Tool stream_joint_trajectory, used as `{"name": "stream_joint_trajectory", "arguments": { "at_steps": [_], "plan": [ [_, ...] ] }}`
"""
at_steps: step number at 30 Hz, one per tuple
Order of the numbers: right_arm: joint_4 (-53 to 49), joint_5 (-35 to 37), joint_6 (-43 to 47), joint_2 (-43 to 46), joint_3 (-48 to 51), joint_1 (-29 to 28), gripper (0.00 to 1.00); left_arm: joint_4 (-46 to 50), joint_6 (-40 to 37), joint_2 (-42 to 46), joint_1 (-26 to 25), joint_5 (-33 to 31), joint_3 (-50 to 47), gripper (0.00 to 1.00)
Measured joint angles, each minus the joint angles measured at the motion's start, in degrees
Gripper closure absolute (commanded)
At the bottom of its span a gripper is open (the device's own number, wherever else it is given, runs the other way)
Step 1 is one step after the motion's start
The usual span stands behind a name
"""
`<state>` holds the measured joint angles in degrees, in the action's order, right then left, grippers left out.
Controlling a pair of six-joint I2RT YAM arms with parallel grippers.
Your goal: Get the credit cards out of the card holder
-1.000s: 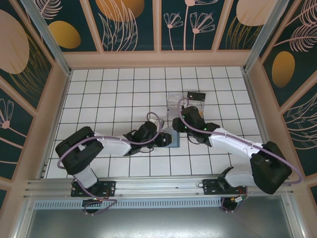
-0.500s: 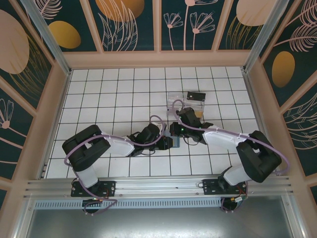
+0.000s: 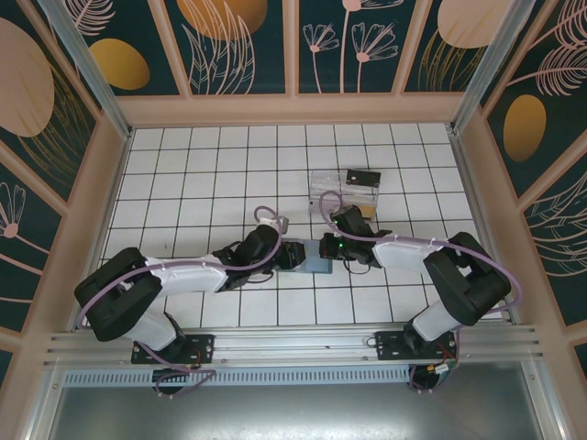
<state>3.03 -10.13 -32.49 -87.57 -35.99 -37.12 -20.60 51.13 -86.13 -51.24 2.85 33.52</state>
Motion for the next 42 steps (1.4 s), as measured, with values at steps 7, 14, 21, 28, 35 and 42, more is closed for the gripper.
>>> {"name": "stream_joint_trajectory", "arguments": {
  "at_steps": [7,14,21,28,35,42],
  "plan": [
    [-1.6,1.7,0.3,1.5,0.0,-1.8,0.91,3.3,0.1,-1.1,1.9,-0.6,-2.3,0.63],
    [-1.9,2.6,0.4,1.5,0.0,-2.8,0.91,4.8,0.2,-1.1,2.1,-2.8,-2.3,0.62],
    [-2.0,2.6,0.4,1.5,0.0,-2.8,0.91,4.3,0.2,-2.8,2.1,-2.8,-2.3,0.63],
    [-1.9,2.6,0.4,1.5,0.0,-2.8,0.91,2.5,0.2,-3.9,2.3,-1.2,-2.1,0.63],
    [-1.9,2.6,0.4,1.3,0.0,-2.8,0.91,2.6,0.0,-3.7,2.3,-0.8,-2.0,0.63],
    [-2.3,3.3,0.5,1.2,-0.2,-2.8,0.89,4.7,-0.7,-2.1,2.3,-0.8,-1.2,0.62]
  ]
}}
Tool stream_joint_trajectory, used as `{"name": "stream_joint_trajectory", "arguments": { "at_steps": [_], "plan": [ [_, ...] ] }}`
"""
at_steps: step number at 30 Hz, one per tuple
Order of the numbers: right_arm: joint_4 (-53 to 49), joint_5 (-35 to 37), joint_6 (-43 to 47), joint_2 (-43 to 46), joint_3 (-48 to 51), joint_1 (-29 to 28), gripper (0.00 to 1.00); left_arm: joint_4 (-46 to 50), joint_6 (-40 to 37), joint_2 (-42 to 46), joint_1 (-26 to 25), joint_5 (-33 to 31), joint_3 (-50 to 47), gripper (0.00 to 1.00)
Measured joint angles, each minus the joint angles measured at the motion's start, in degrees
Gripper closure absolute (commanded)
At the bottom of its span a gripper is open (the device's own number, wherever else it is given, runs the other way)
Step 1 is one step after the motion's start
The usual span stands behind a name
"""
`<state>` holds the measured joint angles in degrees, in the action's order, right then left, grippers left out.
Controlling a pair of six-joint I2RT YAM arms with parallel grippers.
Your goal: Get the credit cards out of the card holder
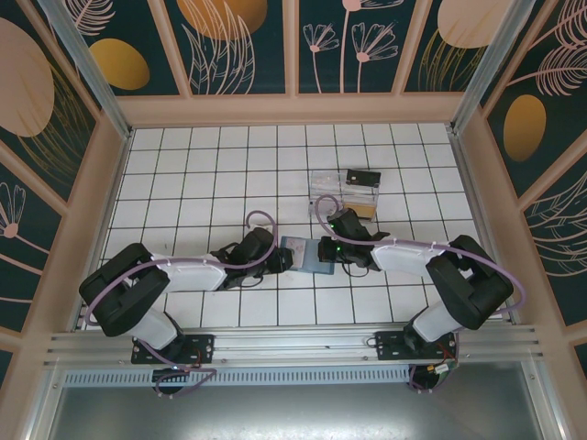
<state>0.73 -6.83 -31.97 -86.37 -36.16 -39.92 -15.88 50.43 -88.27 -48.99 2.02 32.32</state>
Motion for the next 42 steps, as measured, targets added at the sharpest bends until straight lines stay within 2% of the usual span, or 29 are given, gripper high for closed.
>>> {"name": "stream_joint_trajectory", "arguments": {
  "at_steps": [8,42],
  "plan": [
    [-4.2,2.6,0.5,3.8,-1.0,-0.2,0.83,0.0,-0.2,-0.3,0.0,0.0,0.5,0.63],
    [-2.6,2.9,0.5,1.4,0.5,-0.2,0.84,0.7,-0.9,-2.9,0.0,-0.2,2.1,0.63]
  ]
}}
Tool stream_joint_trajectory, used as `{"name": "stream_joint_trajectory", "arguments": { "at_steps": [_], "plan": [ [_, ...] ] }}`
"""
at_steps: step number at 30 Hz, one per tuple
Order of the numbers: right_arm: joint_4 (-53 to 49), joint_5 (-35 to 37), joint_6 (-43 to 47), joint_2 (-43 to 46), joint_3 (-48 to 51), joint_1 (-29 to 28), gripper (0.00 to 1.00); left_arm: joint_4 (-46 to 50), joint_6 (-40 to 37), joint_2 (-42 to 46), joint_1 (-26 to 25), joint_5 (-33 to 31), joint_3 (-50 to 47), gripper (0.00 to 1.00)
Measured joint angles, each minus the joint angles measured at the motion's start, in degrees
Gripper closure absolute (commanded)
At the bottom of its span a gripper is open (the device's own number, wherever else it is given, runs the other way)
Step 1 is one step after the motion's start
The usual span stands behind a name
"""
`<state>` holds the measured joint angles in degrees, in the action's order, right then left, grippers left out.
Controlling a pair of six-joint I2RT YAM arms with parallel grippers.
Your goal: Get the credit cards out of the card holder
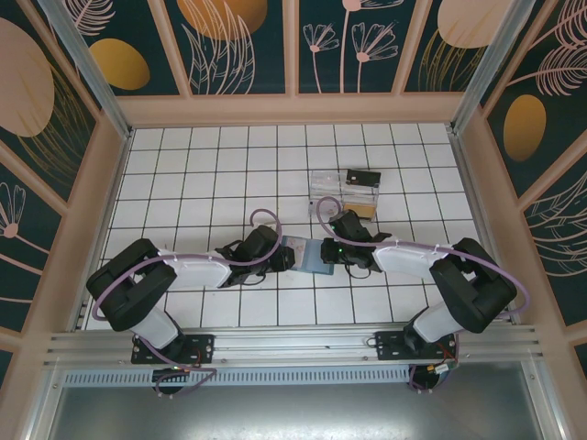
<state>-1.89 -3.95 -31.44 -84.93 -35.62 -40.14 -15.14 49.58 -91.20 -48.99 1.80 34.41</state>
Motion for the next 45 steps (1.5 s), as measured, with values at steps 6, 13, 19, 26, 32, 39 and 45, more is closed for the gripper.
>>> {"name": "stream_joint_trajectory", "arguments": {
  "at_steps": [6,13,19,26,32,39,45],
  "plan": [
    [0.0,0.0,0.0,0.0,0.0,0.0,0.84,-0.3,0.0,-0.9,0.0,0.5,0.5,0.63],
    [0.2,0.0,0.0,0.0,0.1,0.0,0.84,-2.6,0.0,-1.9,0.2,2.4,0.5,0.63],
    [0.2,-0.1,-0.1,0.0,0.1,0.0,0.79,-2.7,0.0,-1.9,0.2,2.4,0.5,0.63],
    [0.4,-1.1,-1.6,1.8,-0.6,-0.1,0.77,-2.7,0.0,-1.9,0.2,2.4,0.5,0.63],
    [2.3,-4.5,-3.9,1.8,-3.4,-1.1,0.78,-2.7,0.0,-1.9,0.2,2.4,0.5,0.63],
    [7.0,-10.4,-8.2,-2.0,-3.6,-1.3,0.77,-2.7,0.0,-1.8,0.2,2.4,0.5,0.63],
    [9.6,-13.6,-11.3,-3.9,-2.3,-1.1,0.78,-2.8,0.0,-1.8,0.2,2.4,0.5,0.63]
  ]
}}
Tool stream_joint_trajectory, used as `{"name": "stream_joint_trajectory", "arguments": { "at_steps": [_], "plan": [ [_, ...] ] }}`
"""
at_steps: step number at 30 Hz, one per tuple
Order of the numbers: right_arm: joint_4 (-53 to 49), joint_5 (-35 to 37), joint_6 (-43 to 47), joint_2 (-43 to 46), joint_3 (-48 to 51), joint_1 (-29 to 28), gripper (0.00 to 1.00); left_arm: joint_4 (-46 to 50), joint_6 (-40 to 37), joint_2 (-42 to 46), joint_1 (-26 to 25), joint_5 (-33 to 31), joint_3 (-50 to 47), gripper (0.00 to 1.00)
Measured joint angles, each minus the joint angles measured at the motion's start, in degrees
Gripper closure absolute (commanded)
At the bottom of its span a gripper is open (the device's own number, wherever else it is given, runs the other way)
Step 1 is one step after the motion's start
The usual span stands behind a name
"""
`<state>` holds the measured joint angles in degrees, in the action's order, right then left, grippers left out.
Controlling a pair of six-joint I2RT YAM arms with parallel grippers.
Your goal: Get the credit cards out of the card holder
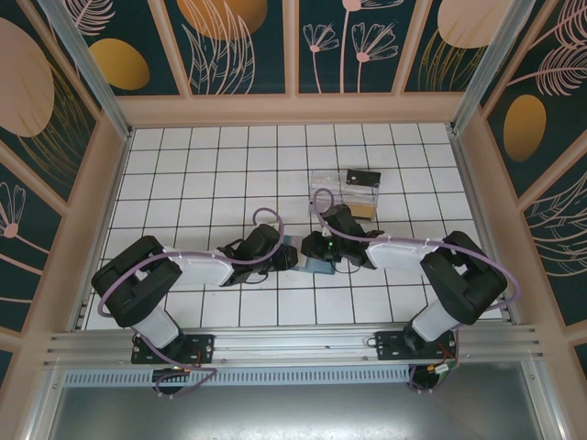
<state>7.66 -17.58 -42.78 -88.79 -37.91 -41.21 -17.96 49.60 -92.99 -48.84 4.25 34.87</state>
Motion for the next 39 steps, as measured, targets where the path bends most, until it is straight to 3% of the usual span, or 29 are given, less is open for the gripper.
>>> {"name": "stream_joint_trajectory", "arguments": {
  "at_steps": [18,28,39],
  "plan": [
    [4.1,-4.6,-3.5,-2.0,3.2,2.3,0.82,-0.3,0.0,0.0,0.0,0.2,-0.1,0.63],
    [5.8,-6.2,-4.5,-2.8,3.7,3.5,1.00,-0.2,0.2,0.0,0.0,0.2,-0.2,0.66],
    [5.9,-7.5,-3.9,-0.4,6.6,6.7,1.00,1.2,1.8,0.0,0.0,-1.8,-0.2,0.71]
  ]
}}
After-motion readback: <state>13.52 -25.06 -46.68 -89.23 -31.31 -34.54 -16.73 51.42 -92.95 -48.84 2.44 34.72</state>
